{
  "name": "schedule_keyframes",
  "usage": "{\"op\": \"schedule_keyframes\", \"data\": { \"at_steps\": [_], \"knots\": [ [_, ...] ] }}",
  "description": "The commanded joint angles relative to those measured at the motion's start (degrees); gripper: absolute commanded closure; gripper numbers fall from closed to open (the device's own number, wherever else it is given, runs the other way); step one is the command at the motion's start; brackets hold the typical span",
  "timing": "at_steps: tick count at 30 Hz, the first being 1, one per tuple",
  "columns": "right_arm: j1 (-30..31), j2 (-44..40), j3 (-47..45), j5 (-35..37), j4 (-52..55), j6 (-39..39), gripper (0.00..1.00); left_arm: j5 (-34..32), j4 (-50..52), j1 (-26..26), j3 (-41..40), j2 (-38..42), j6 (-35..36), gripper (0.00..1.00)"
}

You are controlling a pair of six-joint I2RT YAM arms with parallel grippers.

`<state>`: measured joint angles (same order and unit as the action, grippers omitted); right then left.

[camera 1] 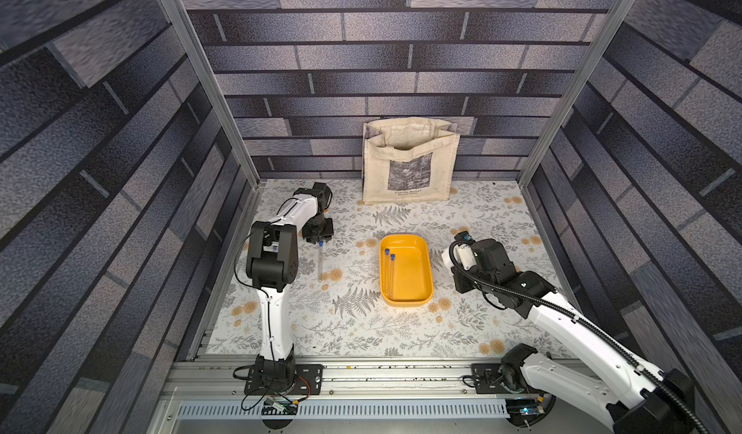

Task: Wipe the exteriors of test tubes
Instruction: Pick up the test tube at the center of the board.

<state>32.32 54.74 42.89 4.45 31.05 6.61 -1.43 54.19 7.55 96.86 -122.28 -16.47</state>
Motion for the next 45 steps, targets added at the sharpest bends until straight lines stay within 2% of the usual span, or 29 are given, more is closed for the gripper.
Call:
{"op": "schedule_keyframes", "data": {
  "at_steps": [1,14,28,34,39,45],
  "knots": [
    [-0.4,-0.8,-0.9,0.3,0.0,0.4,1.0,0.5,0.0,-0.2,1.5,-1.3,0.5,0.58],
    [-0.4,-1.7,-1.2,0.8,0.5,0.6,1.0,0.5,-1.0,-0.4,1.1,-3.7,0.3,0.64],
    [-0.4,-2.9,-1.4,1.2,1.2,0.5,1.0,0.7,-1.1,-0.5,0.6,-5.1,0.1,0.8],
    [-0.4,-3.0,-1.4,1.1,1.2,0.5,1.0,0.9,-1.1,-0.5,0.4,-5.1,0.0,0.91],
    [-0.4,-2.6,-1.2,0.5,1.0,0.5,1.0,1.5,-1.5,-0.3,0.1,-4.1,-0.2,0.91],
    [-0.4,-1.5,-1.1,-3.8,-0.1,-0.4,1.0,7.0,-4.2,2.3,-1.3,2.6,0.5,0.91]
  ]
}}
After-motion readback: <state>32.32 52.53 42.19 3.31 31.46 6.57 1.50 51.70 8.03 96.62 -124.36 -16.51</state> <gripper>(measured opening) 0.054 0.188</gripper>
